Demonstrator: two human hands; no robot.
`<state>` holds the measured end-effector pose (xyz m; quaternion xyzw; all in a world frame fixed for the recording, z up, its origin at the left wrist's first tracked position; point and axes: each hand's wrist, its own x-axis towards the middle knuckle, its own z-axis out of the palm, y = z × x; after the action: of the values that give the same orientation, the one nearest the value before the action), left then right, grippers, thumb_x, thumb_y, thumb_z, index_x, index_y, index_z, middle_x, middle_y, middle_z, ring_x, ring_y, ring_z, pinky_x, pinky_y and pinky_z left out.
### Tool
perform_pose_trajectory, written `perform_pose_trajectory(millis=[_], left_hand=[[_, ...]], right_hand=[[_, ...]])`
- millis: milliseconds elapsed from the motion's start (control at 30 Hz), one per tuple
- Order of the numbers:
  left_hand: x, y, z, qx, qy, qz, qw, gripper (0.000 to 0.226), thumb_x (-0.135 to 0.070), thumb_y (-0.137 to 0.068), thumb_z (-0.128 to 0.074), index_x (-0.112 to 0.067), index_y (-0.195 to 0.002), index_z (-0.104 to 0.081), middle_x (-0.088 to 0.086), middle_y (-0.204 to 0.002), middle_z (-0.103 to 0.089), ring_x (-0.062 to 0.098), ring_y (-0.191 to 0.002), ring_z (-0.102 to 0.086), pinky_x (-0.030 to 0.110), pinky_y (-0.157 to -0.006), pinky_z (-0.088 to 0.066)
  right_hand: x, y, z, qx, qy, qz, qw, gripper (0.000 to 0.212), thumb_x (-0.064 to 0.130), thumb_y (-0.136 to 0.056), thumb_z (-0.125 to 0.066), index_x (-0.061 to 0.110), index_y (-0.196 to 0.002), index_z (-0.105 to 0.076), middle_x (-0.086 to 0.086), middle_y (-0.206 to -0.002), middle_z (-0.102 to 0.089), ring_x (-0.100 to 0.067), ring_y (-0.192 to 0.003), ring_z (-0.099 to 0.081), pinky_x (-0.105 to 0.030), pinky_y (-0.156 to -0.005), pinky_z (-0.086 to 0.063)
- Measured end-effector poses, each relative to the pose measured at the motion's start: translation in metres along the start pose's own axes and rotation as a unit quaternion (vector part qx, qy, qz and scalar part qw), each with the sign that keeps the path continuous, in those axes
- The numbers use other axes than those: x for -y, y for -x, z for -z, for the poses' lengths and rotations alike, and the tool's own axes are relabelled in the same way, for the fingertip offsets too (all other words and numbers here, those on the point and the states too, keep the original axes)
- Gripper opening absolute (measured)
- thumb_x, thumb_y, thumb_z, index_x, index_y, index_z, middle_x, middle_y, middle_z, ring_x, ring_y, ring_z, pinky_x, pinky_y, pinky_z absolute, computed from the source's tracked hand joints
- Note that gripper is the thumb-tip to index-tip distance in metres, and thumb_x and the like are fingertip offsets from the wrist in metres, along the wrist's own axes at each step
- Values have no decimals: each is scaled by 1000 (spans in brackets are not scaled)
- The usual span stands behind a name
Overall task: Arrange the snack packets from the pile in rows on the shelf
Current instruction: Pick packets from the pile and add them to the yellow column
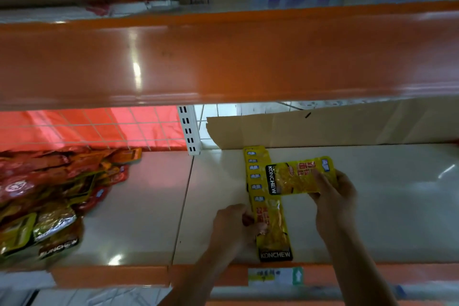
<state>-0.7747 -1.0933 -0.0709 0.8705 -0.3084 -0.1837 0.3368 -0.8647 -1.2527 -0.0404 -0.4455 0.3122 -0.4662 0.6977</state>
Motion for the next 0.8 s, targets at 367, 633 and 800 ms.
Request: perform_pose_trajectory(millis=[367, 633, 800], left_hand=[[-17, -4, 23, -156, 26, -1, 987, 7, -29, -92, -58, -26, -91, -63, -15, -83, -63, 5, -80, -62, 20, -72, -44], [-15, -36, 35, 44, 238, -43, 969, 66, -44, -67, -76, -30, -127, -53, -4, -101, -72, 13, -94, -69, 41, -90, -54], [2, -52, 36, -28, 326, -51, 944, 67, -20, -70, -75, -52, -123, -49, 4, -97, -71, 22, -91, -70, 44, -85, -56]], right_hand=[[-10, -12, -15, 38, 49, -40, 997, 14, 3, -85, -66, 16, -86, -59, -6, -80, -65, -19, -73, -62, -37, -67, -53], [-23, -7, -51, 122, 203, -7, 971, 22, 21, -76, -71, 17, -96, -65, -8, -88, -70, -26, -81, -68, -47, -73, -58], [-25, -11, -65, 142, 375, 38, 915, 35, 22, -88, -61, 18, -123, -57, 2, -105, -65, -18, -103, -61, -24, -78, -42]])
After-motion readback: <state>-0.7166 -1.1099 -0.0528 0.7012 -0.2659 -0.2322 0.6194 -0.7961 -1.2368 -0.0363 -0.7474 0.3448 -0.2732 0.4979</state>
